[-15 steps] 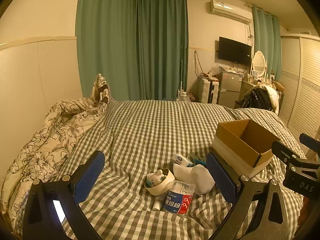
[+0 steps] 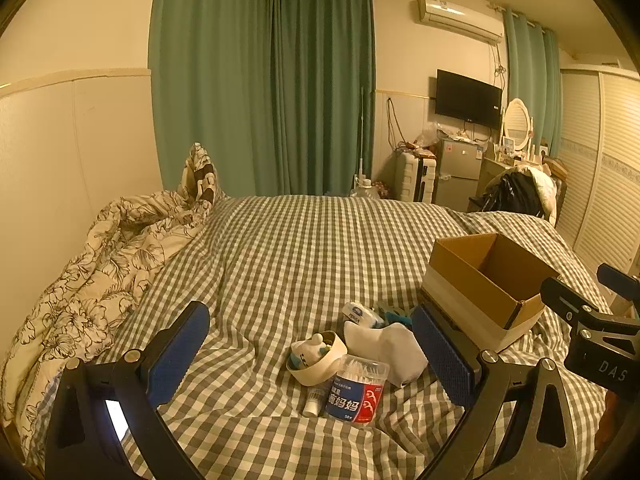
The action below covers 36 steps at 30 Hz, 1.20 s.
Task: Organize objects
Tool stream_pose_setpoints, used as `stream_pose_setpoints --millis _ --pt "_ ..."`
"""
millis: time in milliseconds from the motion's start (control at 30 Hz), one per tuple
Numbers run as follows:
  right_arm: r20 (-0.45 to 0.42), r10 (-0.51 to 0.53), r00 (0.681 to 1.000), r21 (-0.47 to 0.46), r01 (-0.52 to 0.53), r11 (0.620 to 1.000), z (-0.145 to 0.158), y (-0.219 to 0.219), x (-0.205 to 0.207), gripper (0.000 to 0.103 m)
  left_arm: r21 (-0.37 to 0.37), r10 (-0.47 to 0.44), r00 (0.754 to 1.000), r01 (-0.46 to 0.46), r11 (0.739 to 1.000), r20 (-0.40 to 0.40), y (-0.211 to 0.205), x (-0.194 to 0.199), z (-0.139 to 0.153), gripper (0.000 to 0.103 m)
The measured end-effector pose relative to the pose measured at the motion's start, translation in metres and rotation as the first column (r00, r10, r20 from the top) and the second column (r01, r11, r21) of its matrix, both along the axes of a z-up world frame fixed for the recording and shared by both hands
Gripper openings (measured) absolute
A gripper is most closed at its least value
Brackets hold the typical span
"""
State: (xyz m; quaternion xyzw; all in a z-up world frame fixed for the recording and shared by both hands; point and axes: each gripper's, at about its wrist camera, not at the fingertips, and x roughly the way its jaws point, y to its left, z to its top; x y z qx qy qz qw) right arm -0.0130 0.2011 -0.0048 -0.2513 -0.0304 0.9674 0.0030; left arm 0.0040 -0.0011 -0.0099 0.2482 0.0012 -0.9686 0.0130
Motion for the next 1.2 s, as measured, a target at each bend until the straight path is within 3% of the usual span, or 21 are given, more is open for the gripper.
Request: stream_pose_setpoints --millis 933,1200 --pt "0.008 0.005 1.000 -0.006 -0.005 1.000 -0.0020 0.0000 -0.0004 0.103 -0.005 -0.005 1.000 0.005 1.000 0.015 0.0028 -0.0004 -0.0050 0.103" --pt "-0.029 -0.001 1.000 0.017 0.002 1.000 0.0050 0.0002 0.0067 0.103 -0.003 -0.015 1.000 0.015 1.000 0.017 0.0062 -0.0021 -0.0069 0.103"
